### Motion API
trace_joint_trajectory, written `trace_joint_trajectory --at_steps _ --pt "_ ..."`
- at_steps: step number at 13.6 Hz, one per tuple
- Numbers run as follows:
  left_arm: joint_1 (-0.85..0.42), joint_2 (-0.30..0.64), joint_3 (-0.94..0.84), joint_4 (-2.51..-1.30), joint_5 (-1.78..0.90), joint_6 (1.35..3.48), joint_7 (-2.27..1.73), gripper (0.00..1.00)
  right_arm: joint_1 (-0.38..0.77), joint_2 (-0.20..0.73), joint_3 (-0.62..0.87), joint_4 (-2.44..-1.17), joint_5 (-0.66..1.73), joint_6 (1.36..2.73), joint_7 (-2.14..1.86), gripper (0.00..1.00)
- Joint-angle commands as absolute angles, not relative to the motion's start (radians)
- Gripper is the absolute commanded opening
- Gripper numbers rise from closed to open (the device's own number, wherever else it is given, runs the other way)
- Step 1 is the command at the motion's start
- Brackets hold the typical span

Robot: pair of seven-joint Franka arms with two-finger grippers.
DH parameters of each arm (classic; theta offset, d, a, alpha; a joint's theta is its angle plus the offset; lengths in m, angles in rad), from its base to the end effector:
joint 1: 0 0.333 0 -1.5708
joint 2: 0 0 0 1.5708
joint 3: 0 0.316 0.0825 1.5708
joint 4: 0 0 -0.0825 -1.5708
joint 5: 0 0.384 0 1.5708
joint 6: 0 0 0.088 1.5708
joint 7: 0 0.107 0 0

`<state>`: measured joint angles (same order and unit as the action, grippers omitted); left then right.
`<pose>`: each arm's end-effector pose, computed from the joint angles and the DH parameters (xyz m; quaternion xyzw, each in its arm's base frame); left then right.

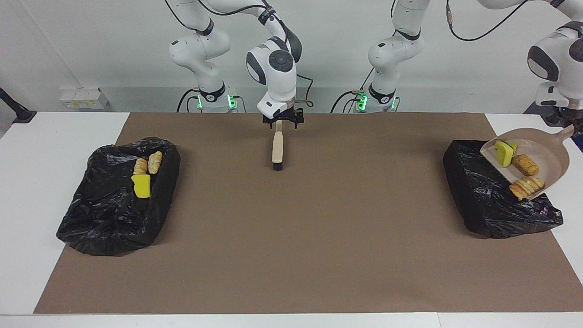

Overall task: Sweep and dump trash in bin
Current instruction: 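Tip the dustpan into the bin while the right gripper sets down the brush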

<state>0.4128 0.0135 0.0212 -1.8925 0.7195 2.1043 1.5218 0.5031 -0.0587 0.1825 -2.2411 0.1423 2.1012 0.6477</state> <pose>0.5201 0.2754 0.5230 -0.7203 0.6087 0.2132 0.2553 0.3863 0.3253 0.3864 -0.9975 0.0199 0.0657 0.0176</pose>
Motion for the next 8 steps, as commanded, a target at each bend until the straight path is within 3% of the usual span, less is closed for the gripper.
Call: trace_joint_trajectory --at_steps 1,5,8 --pt "0.365 0.009 0.029 -1.868 0.823 2.046 1.509 0.0 0.416 -0.051 0.186 -2.128 0.074 2.086 0.657 1.0" --pt "0.364 0.005 0.025 -1.804 0.864 1.982 1.491 0.0 0.307 -0.057 0.186 -2.004 -0.037 2.08 0.652 1.0" --pt "0.364 -0.017 0.02 -1.778 0.873 1.954 1.491 0.0 0.207 -0.066 0.187 -1.867 -0.037 1.961 0.635 1.0"
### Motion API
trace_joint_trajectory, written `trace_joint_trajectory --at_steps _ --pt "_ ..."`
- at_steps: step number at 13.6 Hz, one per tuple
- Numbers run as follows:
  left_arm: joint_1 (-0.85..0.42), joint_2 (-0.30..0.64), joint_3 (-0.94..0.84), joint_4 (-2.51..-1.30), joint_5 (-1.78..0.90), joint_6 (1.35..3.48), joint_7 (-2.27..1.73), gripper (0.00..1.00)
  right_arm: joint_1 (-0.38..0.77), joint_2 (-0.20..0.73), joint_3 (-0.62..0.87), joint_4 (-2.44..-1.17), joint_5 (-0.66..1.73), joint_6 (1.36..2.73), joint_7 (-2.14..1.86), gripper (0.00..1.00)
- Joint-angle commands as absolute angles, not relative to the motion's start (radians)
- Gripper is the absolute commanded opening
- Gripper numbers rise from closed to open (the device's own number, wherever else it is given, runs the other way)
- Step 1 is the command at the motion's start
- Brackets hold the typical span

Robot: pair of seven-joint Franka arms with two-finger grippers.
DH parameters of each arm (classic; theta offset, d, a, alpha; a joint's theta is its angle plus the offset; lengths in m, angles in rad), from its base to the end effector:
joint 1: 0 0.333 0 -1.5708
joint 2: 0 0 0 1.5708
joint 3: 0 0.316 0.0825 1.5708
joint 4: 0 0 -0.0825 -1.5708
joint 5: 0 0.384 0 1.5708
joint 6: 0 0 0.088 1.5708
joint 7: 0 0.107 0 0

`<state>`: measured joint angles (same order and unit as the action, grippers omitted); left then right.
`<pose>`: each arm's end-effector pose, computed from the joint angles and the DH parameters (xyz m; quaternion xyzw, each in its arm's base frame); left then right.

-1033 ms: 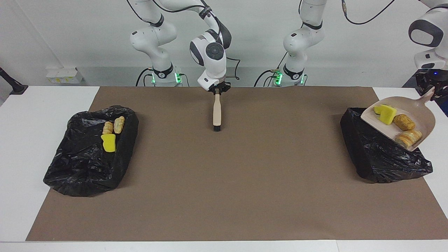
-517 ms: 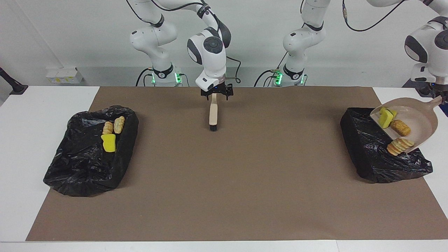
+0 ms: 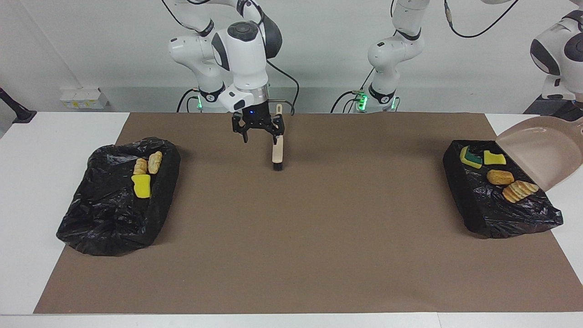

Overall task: Sweep and dump trash in bin
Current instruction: 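Tip the dustpan into the bin while the right gripper sets down the brush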

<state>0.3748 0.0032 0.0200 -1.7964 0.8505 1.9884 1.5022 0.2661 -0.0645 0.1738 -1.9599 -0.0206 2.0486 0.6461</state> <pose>0.5244 0.2691 0.5740 -0.7025 0.5883 0.2678 0.2978 0.5025 0.2373 0.5165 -0.9921 0.0984 -0.0729 0.0264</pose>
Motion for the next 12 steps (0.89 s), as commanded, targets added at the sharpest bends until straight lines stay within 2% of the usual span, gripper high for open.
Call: trace_joint_trajectory --at_steps 1,3,6,9,12 --pt "0.356 -0.023 0.02 -1.778 0.871 1.956 1.491 0.0 0.189 -0.066 0.186 -1.83 -0.037 1.916 0.629 1.0" --pt "0.353 -0.026 0.017 -1.766 0.856 1.962 1.485 0.0 0.149 -0.083 0.184 -1.783 -0.034 1.855 0.626 1.0" --pt "0.344 -0.041 -0.011 -1.772 0.746 1.928 1.424 0.0 0.097 -0.12 0.18 -1.775 -0.022 1.836 0.626 1.0" --pt "0.26 -0.043 -0.017 -1.772 0.597 1.824 1.226 0.0 0.072 -0.152 0.149 -1.74 -0.017 1.792 0.62 1.0" --pt "0.117 -0.057 -0.018 -1.786 0.427 1.724 0.944 0.0 0.072 -0.152 0.062 -1.64 -0.002 1.657 0.514 1.0"
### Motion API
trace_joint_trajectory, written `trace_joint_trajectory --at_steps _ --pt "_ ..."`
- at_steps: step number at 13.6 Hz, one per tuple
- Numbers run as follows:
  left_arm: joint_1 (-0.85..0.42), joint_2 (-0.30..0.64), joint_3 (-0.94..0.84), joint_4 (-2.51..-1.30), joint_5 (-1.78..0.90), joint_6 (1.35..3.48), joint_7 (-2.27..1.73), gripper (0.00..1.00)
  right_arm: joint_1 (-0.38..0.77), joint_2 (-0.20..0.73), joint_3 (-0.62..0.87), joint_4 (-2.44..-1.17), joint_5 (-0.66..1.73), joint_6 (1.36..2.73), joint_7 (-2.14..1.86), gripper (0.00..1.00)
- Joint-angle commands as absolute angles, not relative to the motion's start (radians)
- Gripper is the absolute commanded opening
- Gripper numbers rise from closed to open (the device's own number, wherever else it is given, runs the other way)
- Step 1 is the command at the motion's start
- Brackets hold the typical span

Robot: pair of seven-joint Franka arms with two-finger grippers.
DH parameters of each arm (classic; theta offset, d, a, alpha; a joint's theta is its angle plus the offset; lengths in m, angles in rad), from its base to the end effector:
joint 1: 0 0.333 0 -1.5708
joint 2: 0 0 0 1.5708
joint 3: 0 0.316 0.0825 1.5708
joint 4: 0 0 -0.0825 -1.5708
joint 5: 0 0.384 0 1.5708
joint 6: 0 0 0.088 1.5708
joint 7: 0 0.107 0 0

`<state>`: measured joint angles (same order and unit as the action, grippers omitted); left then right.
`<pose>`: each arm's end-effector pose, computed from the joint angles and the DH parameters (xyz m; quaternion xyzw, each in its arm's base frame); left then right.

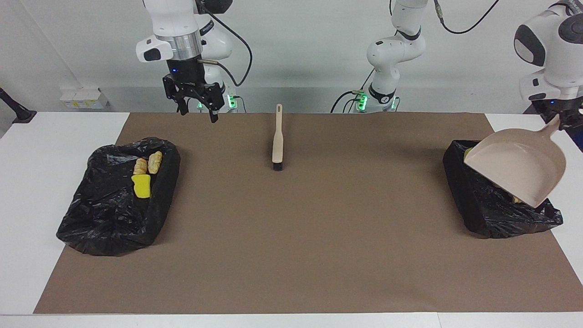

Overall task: Sweep and dump trash in bin
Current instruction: 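Tip the dustpan into the bin while the right gripper sets down the brush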

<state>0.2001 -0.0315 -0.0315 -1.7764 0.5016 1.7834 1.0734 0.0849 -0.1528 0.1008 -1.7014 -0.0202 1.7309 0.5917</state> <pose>0.5441 0.1343 0.5731 -0.8501 0.4662 0.1269 0.2093 0.5123 0.0988 0.6592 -0.9754 0.2000 -0.0906 0.0179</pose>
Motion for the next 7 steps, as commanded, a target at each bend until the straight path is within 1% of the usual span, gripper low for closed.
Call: trace_joint_trajectory --at_steps 1,3,6,7 --pt "0.059 -0.058 -0.018 -1.783 0.399 1.683 0.871 0.0 0.072 -0.153 0.026 -1.623 0.008 1.62 0.464 1.0" --pt "-0.046 -0.067 -0.02 -1.786 0.347 1.638 0.699 0.0 0.072 -0.166 -0.032 -1.615 0.003 1.588 0.358 1.0" --pt "-0.147 -0.055 -0.018 -1.783 0.163 1.664 0.46 0.0 0.071 -0.176 -0.118 -1.617 -0.014 1.559 0.121 1.0" --pt "-0.199 -0.042 -0.018 -1.784 0.141 1.701 0.36 0.0 0.071 -0.163 -0.124 -1.617 -0.017 1.559 0.044 1.0"
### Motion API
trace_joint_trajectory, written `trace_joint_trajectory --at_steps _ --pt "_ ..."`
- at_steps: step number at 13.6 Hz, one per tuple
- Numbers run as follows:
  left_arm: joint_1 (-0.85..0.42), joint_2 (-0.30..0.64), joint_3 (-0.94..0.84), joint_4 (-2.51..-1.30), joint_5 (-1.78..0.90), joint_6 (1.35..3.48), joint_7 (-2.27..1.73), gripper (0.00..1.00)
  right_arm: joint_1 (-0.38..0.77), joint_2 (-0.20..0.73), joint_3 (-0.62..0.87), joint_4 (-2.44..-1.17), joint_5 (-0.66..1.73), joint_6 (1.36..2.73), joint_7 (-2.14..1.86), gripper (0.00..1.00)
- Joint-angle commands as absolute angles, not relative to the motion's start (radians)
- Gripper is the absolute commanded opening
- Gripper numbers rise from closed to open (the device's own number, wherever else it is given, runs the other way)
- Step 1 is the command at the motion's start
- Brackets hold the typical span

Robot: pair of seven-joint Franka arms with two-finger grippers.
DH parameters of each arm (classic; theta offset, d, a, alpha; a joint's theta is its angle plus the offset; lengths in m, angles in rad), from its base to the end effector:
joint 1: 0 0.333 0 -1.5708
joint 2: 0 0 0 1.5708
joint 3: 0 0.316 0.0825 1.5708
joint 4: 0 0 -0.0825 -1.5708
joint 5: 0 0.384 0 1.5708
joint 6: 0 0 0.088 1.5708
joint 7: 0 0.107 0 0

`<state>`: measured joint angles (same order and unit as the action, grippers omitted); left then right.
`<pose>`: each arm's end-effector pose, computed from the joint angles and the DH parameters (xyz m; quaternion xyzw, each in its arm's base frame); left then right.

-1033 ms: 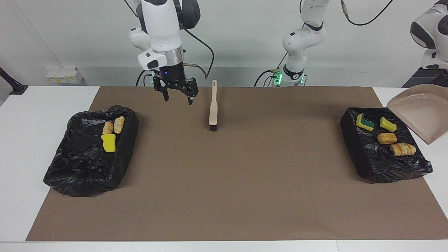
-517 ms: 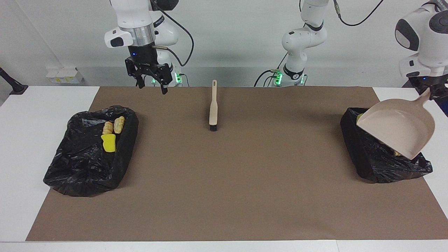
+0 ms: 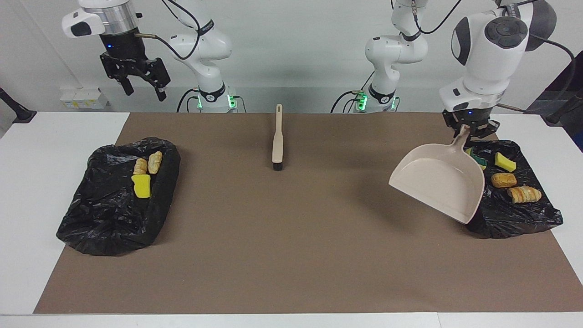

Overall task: Sweep and dump trash in bin
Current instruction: 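Bring the empty dustpan back and set it on the table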

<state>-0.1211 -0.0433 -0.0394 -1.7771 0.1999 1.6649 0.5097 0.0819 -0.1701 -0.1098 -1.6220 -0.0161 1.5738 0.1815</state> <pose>0.5379 -0.0677 0.5605 -0.9348 0.3390 0.0511 0.0923 0.4996 -0.0215 0.6898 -0.9927 0.1046 -0.0601 0.0059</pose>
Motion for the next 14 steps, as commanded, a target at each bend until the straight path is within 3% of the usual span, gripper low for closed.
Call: trace_joint_trajectory --at_steps 1,5,6,10,14 --pt "-0.246 -0.022 -0.02 -1.786 0.12 1.748 0.268 0.0 0.066 -0.155 -0.126 -1.615 -0.017 1.554 0.022 1.0" --pt "-0.415 0.058 -0.018 -1.766 0.035 1.9 -0.116 0.0 0.069 -0.032 -0.12 -1.467 0.0 1.484 0.025 1.0" --pt "-0.438 0.073 -0.018 -1.758 0.022 1.904 -0.132 0.0 0.075 -0.035 -0.12 -1.474 0.005 1.491 0.031 1.0" --pt "-0.564 0.336 -0.017 -1.566 0.025 1.911 -0.408 0.0 0.078 -0.06 -0.115 -1.506 0.008 1.471 0.107 1.0" --pt "-0.617 0.376 -0.017 -1.555 0.018 1.985 -0.54 0.0 0.081 -0.089 -0.118 -1.555 -0.012 1.485 0.104 1.0"
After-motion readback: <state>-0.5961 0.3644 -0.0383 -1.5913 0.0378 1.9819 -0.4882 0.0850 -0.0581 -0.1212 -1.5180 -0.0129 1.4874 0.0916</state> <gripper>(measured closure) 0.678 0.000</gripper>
